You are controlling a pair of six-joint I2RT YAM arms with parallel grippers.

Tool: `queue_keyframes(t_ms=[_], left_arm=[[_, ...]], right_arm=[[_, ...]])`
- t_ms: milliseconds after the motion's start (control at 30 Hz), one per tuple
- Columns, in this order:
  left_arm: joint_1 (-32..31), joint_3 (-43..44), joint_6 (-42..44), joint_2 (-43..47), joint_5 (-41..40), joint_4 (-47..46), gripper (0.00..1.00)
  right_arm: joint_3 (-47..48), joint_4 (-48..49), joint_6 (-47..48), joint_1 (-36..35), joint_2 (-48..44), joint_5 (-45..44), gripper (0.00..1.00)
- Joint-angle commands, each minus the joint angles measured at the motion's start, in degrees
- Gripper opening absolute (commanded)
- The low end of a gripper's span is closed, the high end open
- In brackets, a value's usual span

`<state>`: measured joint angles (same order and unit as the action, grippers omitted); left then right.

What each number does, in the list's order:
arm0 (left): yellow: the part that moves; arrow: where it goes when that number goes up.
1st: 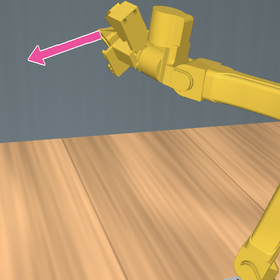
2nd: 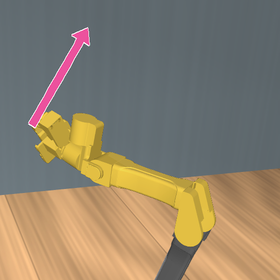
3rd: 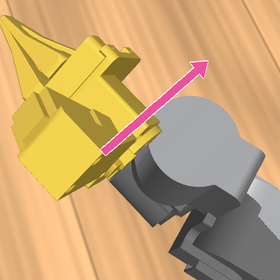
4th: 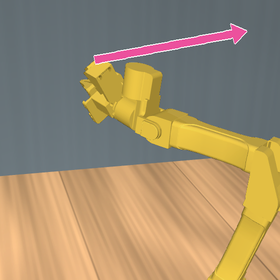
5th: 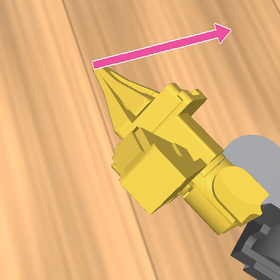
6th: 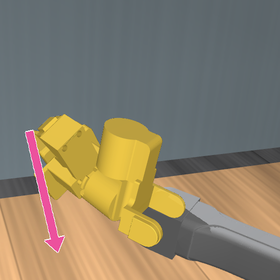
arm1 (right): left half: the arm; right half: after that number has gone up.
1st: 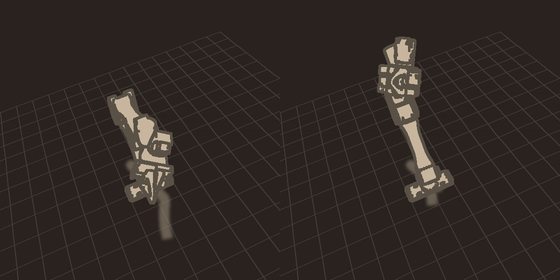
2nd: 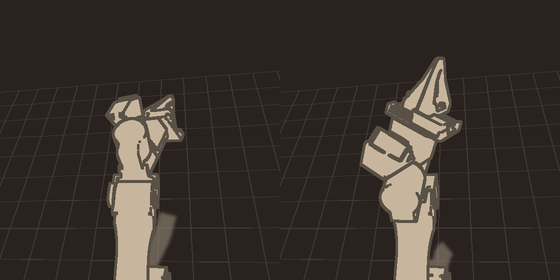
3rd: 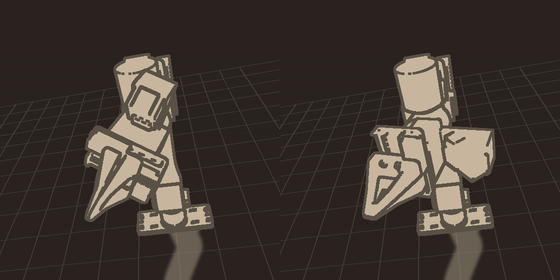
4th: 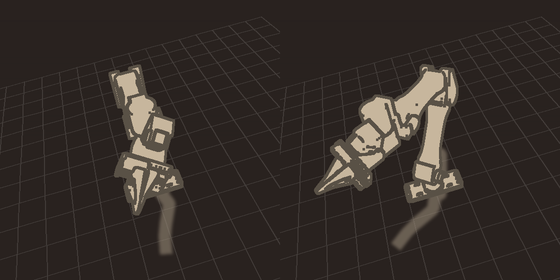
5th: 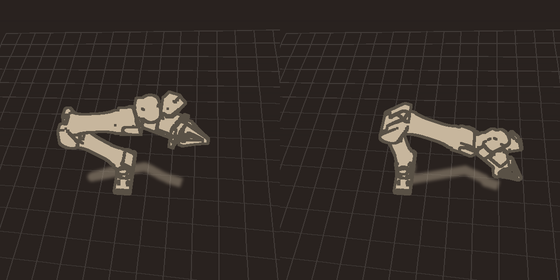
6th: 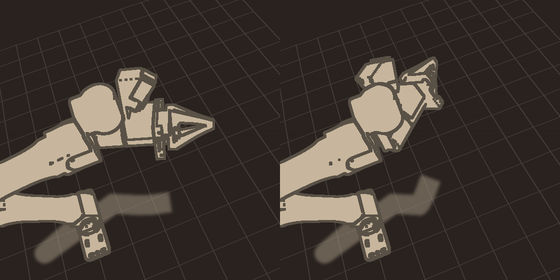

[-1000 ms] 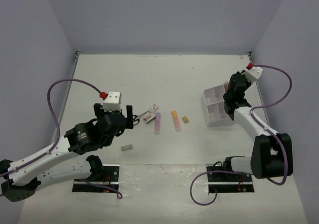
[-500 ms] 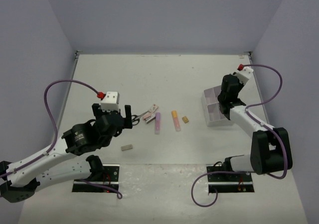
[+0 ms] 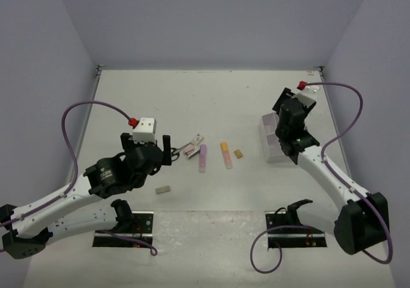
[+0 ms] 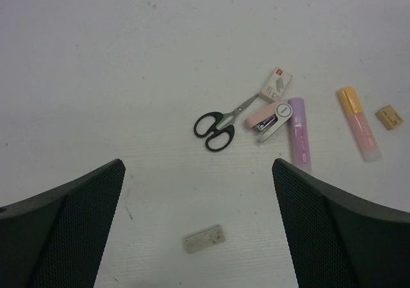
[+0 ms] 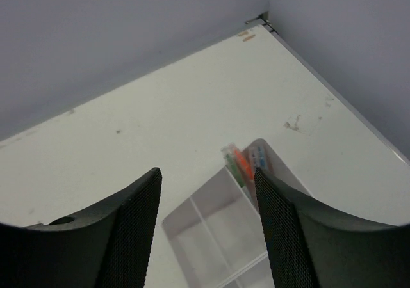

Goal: Sort the stationery into containers
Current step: Pick up the pen from the center of the board.

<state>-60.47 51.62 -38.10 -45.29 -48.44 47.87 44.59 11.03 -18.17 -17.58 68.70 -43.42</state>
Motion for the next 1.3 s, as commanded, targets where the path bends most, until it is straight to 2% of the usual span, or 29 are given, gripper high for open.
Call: queue_keyframes(t_ms=[0,100,200,267,467,633,800,1000,1200,1267], left_arm=[[-0.2,0.6,-1.4,-1.2,-2.7,0.9,1.00],[-0.1,1.0,-2.3,-1.5,-3.2,1.3,1.00],[0.1,1.3,-2.9,-1.4,-3.8,1.7,1.00],[0.1,1.6,-3.6,-1.4,-4.5,2.5,1.00],[0.1,1.4,-4.4,-1.1,-5.0,3.3,1.00],[0.1,1.1,-3.8,-2.1,-4.4,2.9,1.00],[0.1,0.9,-2.5,-3.0,-3.3,1.8,1.00],[0.1,0.6,-2.2,-2.9,-2.8,1.3,1.00],[0.1,0.4,-1.8,-2.7,-2.5,1.0,1.00],[0.1,0.3,-1.7,-2.3,-2.3,1.0,1.00]], right_arm=[[5.2,-10.3,-3.6,-4.0,-9.7,6.7,0.63],[6.8,-19.3,-7.8,-6.1,-11.3,15.7,0.66],[7.2,-22.7,-11.0,-9.3,-10.7,20.0,0.67],[8.4,-26.7,-12.1,-13.7,-7.2,21.1,0.71],[15.1,-38.7,-13.5,-19.0,5.7,24.9,0.74],[18.4,-40.9,-12.6,-21.3,16.0,28.2,0.68],[19.4,-39.4,-12.4,-23.2,19.3,29.7,0.67],[27.3,-44.8,-8.6,-23.2,31.5,30.4,0.64],[35.6,-49.2,-6.7,-22.8,39.8,30.0,0.62],[36.5,-49.5,-6.4,-22.4,41.0,30.3,0.59]])
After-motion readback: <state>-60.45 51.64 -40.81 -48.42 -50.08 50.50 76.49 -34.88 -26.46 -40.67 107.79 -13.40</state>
